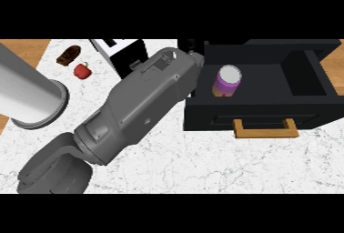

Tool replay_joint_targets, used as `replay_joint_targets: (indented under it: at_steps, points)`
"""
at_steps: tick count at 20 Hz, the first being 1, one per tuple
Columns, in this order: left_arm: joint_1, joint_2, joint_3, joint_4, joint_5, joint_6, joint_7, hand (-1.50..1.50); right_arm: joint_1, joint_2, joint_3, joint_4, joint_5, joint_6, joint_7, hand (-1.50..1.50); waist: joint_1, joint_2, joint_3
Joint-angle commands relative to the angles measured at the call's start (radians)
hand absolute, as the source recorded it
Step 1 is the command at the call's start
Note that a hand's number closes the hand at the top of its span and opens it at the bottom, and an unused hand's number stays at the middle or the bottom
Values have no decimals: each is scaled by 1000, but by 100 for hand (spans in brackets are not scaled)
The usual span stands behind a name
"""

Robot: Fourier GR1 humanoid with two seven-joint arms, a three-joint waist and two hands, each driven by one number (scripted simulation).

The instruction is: Pick up the can, place it into the drawer and close the drawer

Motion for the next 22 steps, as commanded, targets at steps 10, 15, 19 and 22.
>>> replay_joint_targets:
  at_steps: [10,15,19,22]
  points:
    - [1,31,27,-11,-48,17,65,-150,-321,-17,304,446,540,-220,-95,-150,29,-10,0]
    - [45,82,-10,-113,-86,43,128,-150,-419,-62,298,689,624,-288,-174,-150,52,-16,0]
    - [64,121,-16,-162,-99,61,172,-150,-472,-61,375,843,766,-355,-168,-150,65,-17,0]
    - [71,169,6,-172,-111,33,195,-150,-525,-22,384,982,825,-461,-171,-150,47,-13,0]
